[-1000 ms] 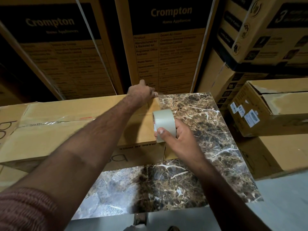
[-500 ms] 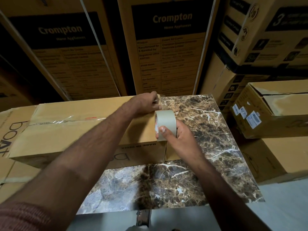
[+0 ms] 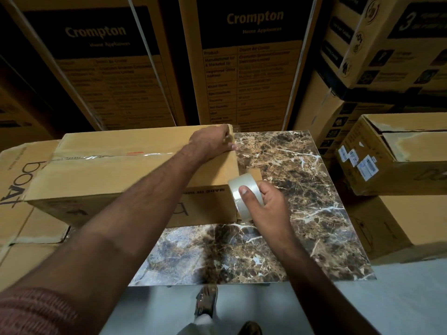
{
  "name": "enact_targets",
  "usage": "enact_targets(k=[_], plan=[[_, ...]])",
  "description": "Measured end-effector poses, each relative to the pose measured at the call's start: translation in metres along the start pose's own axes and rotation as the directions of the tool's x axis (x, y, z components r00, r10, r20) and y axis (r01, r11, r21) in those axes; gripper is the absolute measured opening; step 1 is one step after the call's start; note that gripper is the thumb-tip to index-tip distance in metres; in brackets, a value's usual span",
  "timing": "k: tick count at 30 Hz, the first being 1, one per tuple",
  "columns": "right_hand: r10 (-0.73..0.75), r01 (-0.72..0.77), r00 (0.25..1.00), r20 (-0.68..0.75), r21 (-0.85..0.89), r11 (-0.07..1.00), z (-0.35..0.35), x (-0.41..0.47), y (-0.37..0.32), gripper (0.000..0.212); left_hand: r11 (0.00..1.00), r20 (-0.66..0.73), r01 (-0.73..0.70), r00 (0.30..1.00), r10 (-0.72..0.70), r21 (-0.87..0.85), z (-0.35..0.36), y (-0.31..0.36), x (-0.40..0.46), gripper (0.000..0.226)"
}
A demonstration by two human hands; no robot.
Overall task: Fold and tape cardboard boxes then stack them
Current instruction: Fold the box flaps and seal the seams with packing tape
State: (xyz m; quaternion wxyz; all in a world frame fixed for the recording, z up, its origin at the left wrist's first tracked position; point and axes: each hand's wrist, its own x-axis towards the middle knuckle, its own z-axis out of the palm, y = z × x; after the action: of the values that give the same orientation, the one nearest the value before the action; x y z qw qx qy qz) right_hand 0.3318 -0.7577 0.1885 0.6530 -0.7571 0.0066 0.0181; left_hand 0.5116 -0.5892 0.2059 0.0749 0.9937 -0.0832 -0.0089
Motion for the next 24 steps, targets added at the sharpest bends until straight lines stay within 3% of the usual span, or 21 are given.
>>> enact_targets(k=[4,6,11,14,17,20,24], plan=[[0.011,-0.016,0.998,0.057,0.092,0.996,0.001,-0.01,0.003,0.003,0.996,0.238,0.048,0.971,-0.028,-0.077,-0.007,-0.004,-0.01,0.072],[0.011,-0.021,0.997,0.074,0.13,0.991,0.005,-0.016,0.004,0.007,0.994,0.303,0.061,0.953,-0.032,-0.089,-0.004,-0.001,-0.02,0.075],[-0.01,0.01,1.0,0.004,0.102,0.995,0.011,-0.023,0.015,0.016,0.998,0.067,0.022,0.998,-0.017,-0.065,0.017,0.006,-0.051,0.053],[-0.048,0.049,0.999,-0.006,0.08,0.996,0.01,-0.026,0.016,0.011,1.0,-0.035,0.003,0.999,-0.003,-0.011,0.026,0.007,-0.062,0.043],[-0.053,0.056,0.997,-0.056,0.05,0.997,0.011,-0.031,0.017,0.013,1.0,0.013,-0.022,1.0,0.022,-0.02,0.019,0.006,-0.065,0.057],[-0.046,0.051,0.995,-0.083,0.05,0.997,0.014,-0.034,0.017,0.009,0.996,0.127,-0.071,0.989,0.077,-0.05,0.007,-0.001,-0.069,0.083],[-0.022,0.03,0.99,-0.139,0.057,0.998,0.023,-0.038,0.017,0.011,0.993,0.297,-0.115,0.949,0.104,0.02,-0.004,0.001,-0.067,0.097]])
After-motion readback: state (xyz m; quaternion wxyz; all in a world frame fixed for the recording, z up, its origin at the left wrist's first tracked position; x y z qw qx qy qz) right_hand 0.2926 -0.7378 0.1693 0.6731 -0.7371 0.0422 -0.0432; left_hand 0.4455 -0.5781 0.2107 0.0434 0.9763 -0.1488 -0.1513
